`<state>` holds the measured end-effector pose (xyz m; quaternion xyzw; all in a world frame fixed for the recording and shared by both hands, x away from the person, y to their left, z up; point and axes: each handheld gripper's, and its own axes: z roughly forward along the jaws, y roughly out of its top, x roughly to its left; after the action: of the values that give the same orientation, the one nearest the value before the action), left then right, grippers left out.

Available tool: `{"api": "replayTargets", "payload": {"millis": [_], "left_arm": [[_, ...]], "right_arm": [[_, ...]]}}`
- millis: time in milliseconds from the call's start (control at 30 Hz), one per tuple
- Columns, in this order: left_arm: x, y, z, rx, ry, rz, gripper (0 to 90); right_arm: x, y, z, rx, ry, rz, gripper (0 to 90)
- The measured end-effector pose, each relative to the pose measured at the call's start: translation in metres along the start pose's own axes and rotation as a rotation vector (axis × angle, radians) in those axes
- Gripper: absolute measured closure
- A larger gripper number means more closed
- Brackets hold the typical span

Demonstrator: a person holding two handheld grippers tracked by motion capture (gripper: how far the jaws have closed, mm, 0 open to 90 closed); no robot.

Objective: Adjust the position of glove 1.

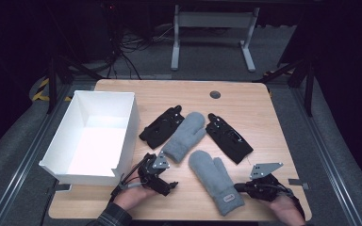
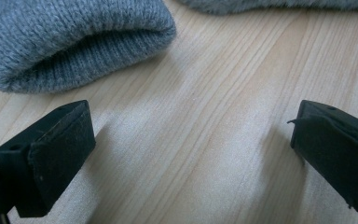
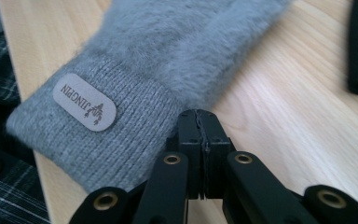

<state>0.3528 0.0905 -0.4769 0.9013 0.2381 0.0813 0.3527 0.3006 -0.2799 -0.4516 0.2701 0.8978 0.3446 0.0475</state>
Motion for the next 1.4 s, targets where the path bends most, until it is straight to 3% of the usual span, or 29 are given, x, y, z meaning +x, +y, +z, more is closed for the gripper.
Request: {"api": "replayTargets", "payload": {"millis": [67,167,233,300,400,467,667,767,1200,1400], "left_arm": [[-0.004,0.006,-0.003,0.037,0.015,-0.012,5.3],[-0.015,0.014,-0.009,0.013,0.040,0.014,23.0],[-0.022,0.018,-0.012,-0.027,0.032,0.022,44.1],[-0.026,0.026,-0.013,-0.036,0.016,0.010,61.5],[-0.026,0.037,-0.005,-0.025,-0.019,-0.019,81.1],[-0.026,0.040,0.000,-0.015,-0.028,-0.021,89.6],[-0.029,0.059,0.021,0.019,-0.046,-0.034,89.8],[-0.030,0.067,0.029,0.031,-0.035,-0.018,89.8],[-0.028,0.098,0.051,0.027,-0.042,0.010,89.8],[-0.023,0.106,0.056,0.009,-0.058,-0.007,89.8]], "right_arm": [[0.003,0.002,0.002,0.002,0.010,-0.010,90.0],[0.005,0.004,0.004,0.003,0.014,-0.019,90.0],[0.005,0.004,0.004,0.003,0.015,-0.018,90.0],[0.005,0.004,0.004,0.002,0.017,-0.016,90.0],[0.005,0.004,0.005,0.002,0.022,-0.014,90.0],[0.005,0.005,0.005,0.002,0.025,-0.013,90.0],[0.005,0.007,0.008,0.003,0.040,-0.016,90.0],[0.007,0.010,0.012,0.010,0.046,-0.028,90.0],[0.015,0.027,0.028,0.014,0.071,-0.073,90.0],[0.018,0.039,0.041,0.011,0.093,-0.099,90.0]]}}
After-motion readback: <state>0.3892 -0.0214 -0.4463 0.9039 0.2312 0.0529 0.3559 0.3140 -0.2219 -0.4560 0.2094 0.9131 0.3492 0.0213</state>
